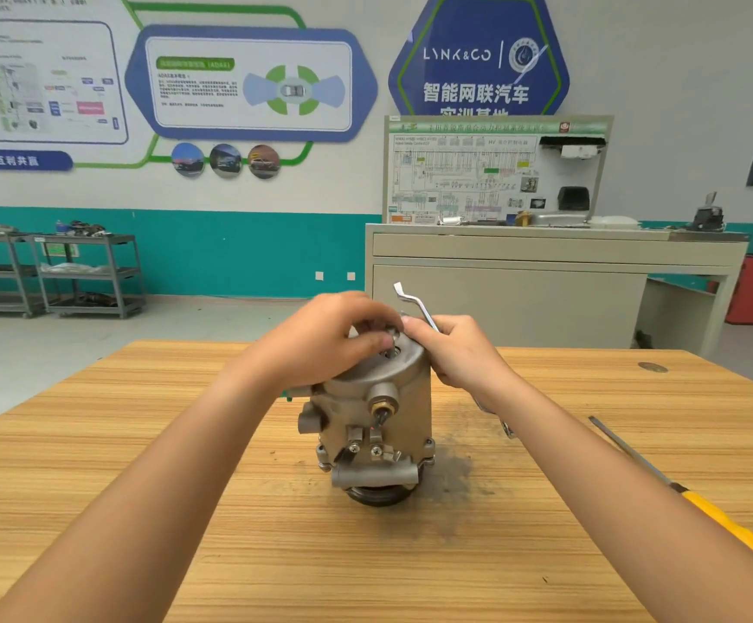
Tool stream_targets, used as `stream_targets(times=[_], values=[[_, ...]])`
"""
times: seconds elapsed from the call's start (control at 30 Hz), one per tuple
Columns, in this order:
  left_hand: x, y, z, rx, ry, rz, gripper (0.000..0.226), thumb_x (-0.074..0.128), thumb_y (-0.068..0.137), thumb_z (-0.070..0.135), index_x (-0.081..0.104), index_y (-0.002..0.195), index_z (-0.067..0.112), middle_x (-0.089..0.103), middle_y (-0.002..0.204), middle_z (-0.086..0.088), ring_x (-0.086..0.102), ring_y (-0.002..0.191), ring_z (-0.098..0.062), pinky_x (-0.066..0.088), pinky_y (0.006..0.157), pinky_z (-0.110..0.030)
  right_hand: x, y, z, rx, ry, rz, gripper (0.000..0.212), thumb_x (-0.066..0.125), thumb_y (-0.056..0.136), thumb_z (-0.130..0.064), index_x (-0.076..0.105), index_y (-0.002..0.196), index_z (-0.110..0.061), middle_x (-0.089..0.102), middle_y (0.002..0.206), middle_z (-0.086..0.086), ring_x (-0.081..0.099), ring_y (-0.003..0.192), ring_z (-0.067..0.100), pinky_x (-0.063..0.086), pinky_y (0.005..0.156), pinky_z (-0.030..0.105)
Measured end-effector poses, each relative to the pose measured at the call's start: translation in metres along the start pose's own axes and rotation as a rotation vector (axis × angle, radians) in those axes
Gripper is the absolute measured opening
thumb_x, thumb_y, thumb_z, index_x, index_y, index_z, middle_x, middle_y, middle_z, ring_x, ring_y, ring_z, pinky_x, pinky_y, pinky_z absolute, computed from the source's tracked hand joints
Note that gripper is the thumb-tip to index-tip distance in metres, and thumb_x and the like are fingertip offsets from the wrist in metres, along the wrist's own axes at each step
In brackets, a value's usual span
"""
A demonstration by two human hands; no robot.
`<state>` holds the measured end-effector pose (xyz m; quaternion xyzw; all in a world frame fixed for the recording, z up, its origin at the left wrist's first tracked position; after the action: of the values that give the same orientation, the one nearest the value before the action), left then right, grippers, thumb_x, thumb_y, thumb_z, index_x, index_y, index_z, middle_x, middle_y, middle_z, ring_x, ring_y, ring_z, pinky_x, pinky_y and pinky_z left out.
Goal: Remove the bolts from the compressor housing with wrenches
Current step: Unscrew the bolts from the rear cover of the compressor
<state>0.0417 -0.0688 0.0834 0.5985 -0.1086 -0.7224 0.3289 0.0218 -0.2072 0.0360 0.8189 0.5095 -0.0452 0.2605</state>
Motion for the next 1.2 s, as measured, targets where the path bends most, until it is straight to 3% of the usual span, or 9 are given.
stream_targets(times=[0.17,0.23,0.33,0.43,0.63,0.93,1.07,1.13,1.2], values=[[-0.051,-0.023,-0.024,-0.112,-0.379,0.389,0.022,0.064,0.087,0.010,0.063,0.091,0.031,0.064,0.086,0.018,0.060,0.076,0.011,0.045,0.074,-0.006,0.000,-0.002,0.000,0.026,0.047,-0.007,0.037,0.058,0.087,-0.037,0.051,0.054,-0.023,0.032,0.036,-0.015,0.026,0.033,0.002,0.020,0.035,0.015],[-0.060,-0.050,-0.053,-0.220,-0.381,0.468,0.023,0.067,0.083,0.009,0.064,0.089,0.031,0.066,0.084,0.017,0.061,0.074,0.010,0.047,0.071,-0.005,0.000,-0.003,0.002,0.042,0.062,-0.005,0.038,0.059,0.086,-0.037,0.049,0.053,-0.023,0.031,0.038,-0.015,0.024,0.034,0.004,0.020,0.035,0.016],[-0.041,-0.100,-0.114,-0.517,-0.196,0.399,0.020,0.070,0.082,0.010,0.067,0.100,0.019,0.065,0.086,0.014,0.060,0.075,0.008,0.044,0.065,-0.004,0.000,-0.003,0.002,0.062,0.075,0.007,0.041,0.059,0.086,-0.038,0.043,0.052,-0.022,0.030,0.038,-0.014,0.023,0.034,0.005,0.018,0.034,0.016],[-0.016,-0.156,-0.170,-0.762,-0.116,0.374,0.019,0.070,0.082,0.006,0.069,0.101,0.007,0.068,0.093,-0.001,0.060,0.081,-0.007,0.042,0.072,-0.017,0.000,-0.002,0.001,0.065,0.063,0.016,0.040,0.059,0.086,-0.039,0.043,0.054,-0.020,0.030,0.039,-0.013,0.022,0.035,0.006,0.018,0.035,0.017],[0.012,-0.215,-0.233,-0.997,0.071,0.385,0.013,0.070,0.082,0.013,0.070,0.094,0.010,0.069,0.093,-0.003,0.063,0.090,-0.022,0.043,0.073,-0.030,0.000,-0.004,0.003,0.052,0.075,0.045,0.045,0.058,0.086,-0.038,0.044,0.046,-0.022,0.031,0.037,-0.015,0.022,0.033,0.004,0.019,0.033,0.015],[0.029,-0.210,-0.235,-0.939,0.026,0.203,0.015,0.067,0.086,0.017,0.070,0.101,0.014,0.069,0.105,-0.004,0.060,0.098,-0.020,0.046,0.085,-0.034,-0.001,-0.005,0.003,0.034,0.092,0.055,0.045,0.058,0.088,-0.036,0.045,0.047,-0.022,0.031,0.036,-0.015,0.022,0.032,0.003,0.019,0.033,0.015],[0.016,-0.190,-0.191,-0.835,-0.246,0.555,0.026,0.057,0.093,0.024,0.061,0.119,0.019,0.060,0.122,-0.005,0.054,0.107,-0.020,0.041,0.084,-0.035,-0.001,-0.006,-0.004,0.016,0.000,0.075,0.047,0.054,0.089,-0.041,0.044,0.048,-0.021,0.035,0.038,-0.014,0.029,0.034,0.001,0.023,0.039,0.017],[0.012,-0.155,-0.146,-0.658,-0.451,0.695,0.029,0.046,0.098,0.028,0.052,0.126,0.030,0.053,0.127,0.008,0.050,0.112,-0.007,0.040,0.089,-0.029,0.002,-0.010,-0.007,-0.010,-0.074,0.111,0.048,0.045,0.092,-0.047,0.048,0.056,-0.015,0.037,0.044,-0.009,0.032,0.039,0.004,0.024,0.045,0.022],[0.014,-0.118,-0.098,-0.463,-0.520,0.678,0.028,0.043,0.098,0.032,0.051,0.124,0.038,0.052,0.122,0.023,0.047,0.111,0.011,0.037,0.089,-0.011,0.006,-0.018,0.000,-0.027,-0.088,0.156,0.055,0.034,0.095,-0.048,0.060,0.071,-0.006,0.044,0.050,-0.004,0.039,0.045,0.006,0.028,0.048,0.025]])
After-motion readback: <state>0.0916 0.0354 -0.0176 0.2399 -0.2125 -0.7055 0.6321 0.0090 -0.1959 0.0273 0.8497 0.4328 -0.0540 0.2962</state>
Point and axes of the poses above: each hand's wrist, its own y-axis towards the middle knuckle, its own x-axis out of the palm, z = x × y, the point moved 7 cm from there along y, towards the middle knuckle
